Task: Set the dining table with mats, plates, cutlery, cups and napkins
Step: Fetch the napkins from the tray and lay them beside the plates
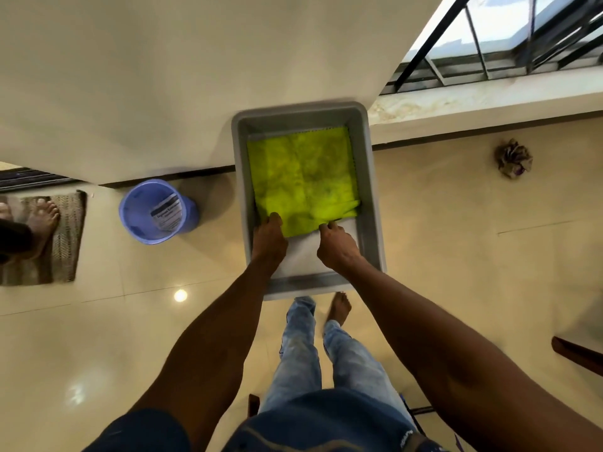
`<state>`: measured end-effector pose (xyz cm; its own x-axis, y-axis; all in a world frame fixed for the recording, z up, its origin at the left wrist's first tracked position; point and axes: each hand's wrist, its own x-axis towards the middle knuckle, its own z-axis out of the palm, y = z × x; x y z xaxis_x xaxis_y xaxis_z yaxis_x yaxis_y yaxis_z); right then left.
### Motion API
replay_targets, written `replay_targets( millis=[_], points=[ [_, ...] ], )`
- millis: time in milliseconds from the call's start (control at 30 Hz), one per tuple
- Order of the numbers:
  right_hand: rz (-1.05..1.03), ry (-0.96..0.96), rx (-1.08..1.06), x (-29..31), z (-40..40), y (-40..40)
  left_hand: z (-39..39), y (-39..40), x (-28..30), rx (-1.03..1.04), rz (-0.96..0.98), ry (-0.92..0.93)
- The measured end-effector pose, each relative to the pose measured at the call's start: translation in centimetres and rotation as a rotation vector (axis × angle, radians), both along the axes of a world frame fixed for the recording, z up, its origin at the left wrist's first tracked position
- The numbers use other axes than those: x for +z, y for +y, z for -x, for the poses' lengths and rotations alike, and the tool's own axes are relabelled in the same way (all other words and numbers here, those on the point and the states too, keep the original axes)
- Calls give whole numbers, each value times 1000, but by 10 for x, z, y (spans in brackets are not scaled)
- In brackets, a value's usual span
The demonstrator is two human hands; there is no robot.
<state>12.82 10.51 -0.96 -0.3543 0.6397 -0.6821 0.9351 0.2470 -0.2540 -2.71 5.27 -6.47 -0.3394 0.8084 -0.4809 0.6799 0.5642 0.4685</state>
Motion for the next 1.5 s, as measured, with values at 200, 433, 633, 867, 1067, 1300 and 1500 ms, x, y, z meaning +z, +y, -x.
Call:
replay_targets(
  millis=[200, 433, 633, 867, 1067, 1300, 1500],
  points=[
    [3, 31, -9, 23, 5, -11, 3, -15, 19, 45, 174, -130],
    [22, -37, 67, -24, -19, -19, -18, -40, -33, -402, 383, 114],
    [61, -65, 39, -45, -34, -24, -30, -38, -53, -521, 365, 151],
    [53, -47, 36, -46, -31, -27, -33, -38, -46, -459, 318, 225],
    [-91, 58, -12, -33, -27, -26, -32, -26, -9, -130, -43, 159],
    [-271, 147, 1, 21, -10, -10, -40, -8, 73, 102, -248, -68],
    [-409, 317, -6, 86, -19, 4, -50, 7, 168, 199, -331, -143]
  ],
)
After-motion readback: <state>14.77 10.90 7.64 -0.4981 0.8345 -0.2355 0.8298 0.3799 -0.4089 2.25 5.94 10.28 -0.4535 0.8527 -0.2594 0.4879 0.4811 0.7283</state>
